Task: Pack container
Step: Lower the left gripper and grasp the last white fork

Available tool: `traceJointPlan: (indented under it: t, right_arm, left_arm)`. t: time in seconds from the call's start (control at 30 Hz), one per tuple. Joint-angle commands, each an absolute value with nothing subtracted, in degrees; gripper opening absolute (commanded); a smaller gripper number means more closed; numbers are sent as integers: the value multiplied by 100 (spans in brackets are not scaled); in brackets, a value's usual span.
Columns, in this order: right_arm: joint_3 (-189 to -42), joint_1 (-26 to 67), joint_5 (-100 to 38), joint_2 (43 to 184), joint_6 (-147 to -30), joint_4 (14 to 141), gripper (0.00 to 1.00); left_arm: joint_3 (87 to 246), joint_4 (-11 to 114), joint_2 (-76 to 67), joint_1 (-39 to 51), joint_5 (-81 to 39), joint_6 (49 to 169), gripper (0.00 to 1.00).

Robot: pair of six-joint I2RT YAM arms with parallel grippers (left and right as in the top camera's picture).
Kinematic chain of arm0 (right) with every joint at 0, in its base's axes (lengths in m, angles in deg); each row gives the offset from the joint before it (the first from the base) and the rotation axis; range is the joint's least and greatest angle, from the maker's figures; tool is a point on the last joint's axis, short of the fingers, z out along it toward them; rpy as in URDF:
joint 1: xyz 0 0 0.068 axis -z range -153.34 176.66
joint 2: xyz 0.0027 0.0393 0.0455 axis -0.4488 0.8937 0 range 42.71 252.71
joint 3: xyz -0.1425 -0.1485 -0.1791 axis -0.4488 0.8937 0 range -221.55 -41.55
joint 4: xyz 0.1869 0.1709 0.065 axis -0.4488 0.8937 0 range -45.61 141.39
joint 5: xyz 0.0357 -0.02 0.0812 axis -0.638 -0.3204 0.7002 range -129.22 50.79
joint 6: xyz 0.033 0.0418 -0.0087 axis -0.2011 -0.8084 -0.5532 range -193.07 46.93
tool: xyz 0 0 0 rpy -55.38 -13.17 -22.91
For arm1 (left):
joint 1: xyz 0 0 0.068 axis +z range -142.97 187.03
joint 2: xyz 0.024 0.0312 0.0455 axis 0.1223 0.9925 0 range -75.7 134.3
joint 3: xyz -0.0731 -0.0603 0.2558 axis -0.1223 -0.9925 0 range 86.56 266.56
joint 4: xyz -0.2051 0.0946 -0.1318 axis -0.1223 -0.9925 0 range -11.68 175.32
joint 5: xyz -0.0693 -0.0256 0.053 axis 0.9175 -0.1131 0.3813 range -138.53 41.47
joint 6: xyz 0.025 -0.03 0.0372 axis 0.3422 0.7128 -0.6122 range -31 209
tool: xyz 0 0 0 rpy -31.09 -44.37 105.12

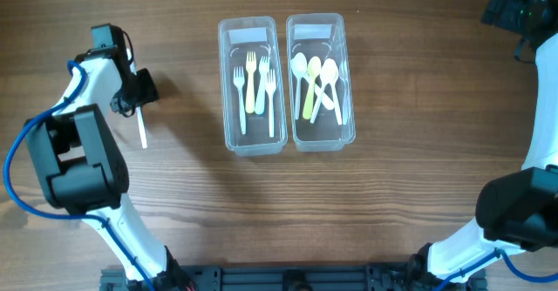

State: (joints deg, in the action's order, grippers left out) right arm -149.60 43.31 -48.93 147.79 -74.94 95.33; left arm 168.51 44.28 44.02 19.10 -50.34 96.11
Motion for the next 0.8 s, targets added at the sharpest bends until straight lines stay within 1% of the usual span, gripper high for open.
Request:
traceJointPlan:
  t: [0.0,0.17,0.23,0.3,0.37,0.47,0.53,0.77]
  right_arm:
    - [-14949,4302,-4996,14836,-7459,9498,100]
    - [-14949,4302,-4996,14836,-7457,9498,100]
    - [-14949,4302,-4996,14836,-7457,9498,100]
    - [-14949,4302,-4996,14836,-7457,9498,100]
    - [-14949,4302,-4996,14836,-7457,9498,100]
    - [-14949,4302,-4996,14836,-7459,9498,100]
    - [-14949,4302,-4996,14836,-7457,9500,100]
    - [-14949,4302,-4996,14836,-7459,9498,100]
  left_arm:
    - [16825,4391,4703,1932,-4874,9587,50]
    - [16825,4374,4736,1932,-4870,9589,47]
    - [16825,4319,4736,1932,-4852,9587,39]
    - [16825,4212,4732,1932,-4830,9587,27]
    - [16836,4103,4730,1930,-4789,9587,17]
    - [16856,3974,4677,1930,-4791,9587,9]
    - [16921,3893,4603,1930,-4789,9589,5]
    - [17754,3497,4111,1915,-4787,9721,4]
